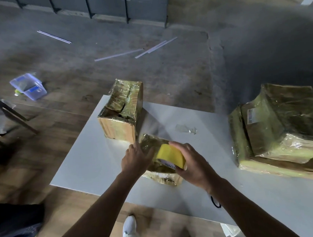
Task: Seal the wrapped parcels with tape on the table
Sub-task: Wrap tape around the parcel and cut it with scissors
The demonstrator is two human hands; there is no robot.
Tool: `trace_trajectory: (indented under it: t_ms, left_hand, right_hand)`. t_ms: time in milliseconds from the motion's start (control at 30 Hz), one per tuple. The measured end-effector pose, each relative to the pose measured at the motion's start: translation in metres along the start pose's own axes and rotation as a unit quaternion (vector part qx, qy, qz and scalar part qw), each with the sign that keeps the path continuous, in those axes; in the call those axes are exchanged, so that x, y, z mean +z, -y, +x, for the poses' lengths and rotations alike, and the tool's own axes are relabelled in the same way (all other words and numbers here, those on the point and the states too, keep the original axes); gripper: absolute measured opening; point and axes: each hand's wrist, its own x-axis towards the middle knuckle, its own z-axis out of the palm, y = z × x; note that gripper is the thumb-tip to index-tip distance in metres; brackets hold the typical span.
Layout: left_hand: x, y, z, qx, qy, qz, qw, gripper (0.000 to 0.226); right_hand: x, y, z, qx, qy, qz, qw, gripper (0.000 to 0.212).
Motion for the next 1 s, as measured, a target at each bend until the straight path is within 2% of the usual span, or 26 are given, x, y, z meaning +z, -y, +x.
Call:
trace_trajectory:
  t_ms: [133, 233, 333, 400, 467, 533, 600, 633, 700, 867, 1000]
  left_hand:
    - [0.008, 0.009, 0.006, 0.019, -0.014, 0.027, 0.999, 0.067]
    - [0.005, 0.007, 0.01, 0.025, -0.021, 0.035, 0.999, 0.065]
    - [0.007, 0.004, 0.008, 0.021, -0.012, 0.043, 0.999, 0.063]
    - [0.009, -0.001, 0.004, 0.03, -0.046, 0.071, 0.996, 0.062]
    - [0.006, -0.007, 0.003, 0.084, -0.108, 0.118, 0.983, 0.058]
    - [0.006, -0.015, 0.006, 0.188, -0.146, 0.158, 0.958, 0.039]
    - [0.011, -0.025, 0.004, 0.29, -0.096, 0.111, 0.946, 0.023]
    - [0.013, -0.031, 0.001, 0.301, -0.064, 0.08, 0.948, 0.017]
    - [0.019, -0.034, -0.002, 0.277, -0.06, 0.044, 0.958, 0.004]
    - [0.025, -0.036, 0.001, 0.243, -0.061, 0.046, 0.967, 0.026]
    - [0.029, -0.036, -0.001, 0.235, -0.061, 0.041, 0.969, 0.033]
  right_hand:
    - [-0.002, 0.006, 0.01, -0.013, 0.014, -0.048, 0.999, 0.081]
    - [-0.022, 0.005, 0.016, -0.033, -0.013, -0.157, 0.987, 0.052]
    - [-0.043, -0.012, 0.006, 0.003, 0.05, -0.227, 0.973, 0.05]
    - [-0.044, -0.011, 0.003, 0.015, 0.069, -0.239, 0.968, 0.052]
    - [-0.042, -0.002, 0.006, 0.007, 0.051, -0.24, 0.969, 0.062]
    - [-0.043, 0.001, 0.009, 0.01, 0.043, -0.246, 0.968, 0.056]
    - [-0.043, -0.001, 0.009, 0.018, 0.045, -0.236, 0.971, 0.049]
    - [-0.041, -0.002, 0.007, 0.023, 0.039, -0.223, 0.974, 0.05]
    - [-0.035, -0.002, 0.002, 0.025, 0.023, -0.18, 0.983, 0.056]
    - [-0.025, -0.022, -0.012, 0.061, -0.053, -0.007, 0.997, 0.051]
    - [-0.018, -0.03, -0.02, 0.033, -0.029, 0.066, 0.997, 0.053]
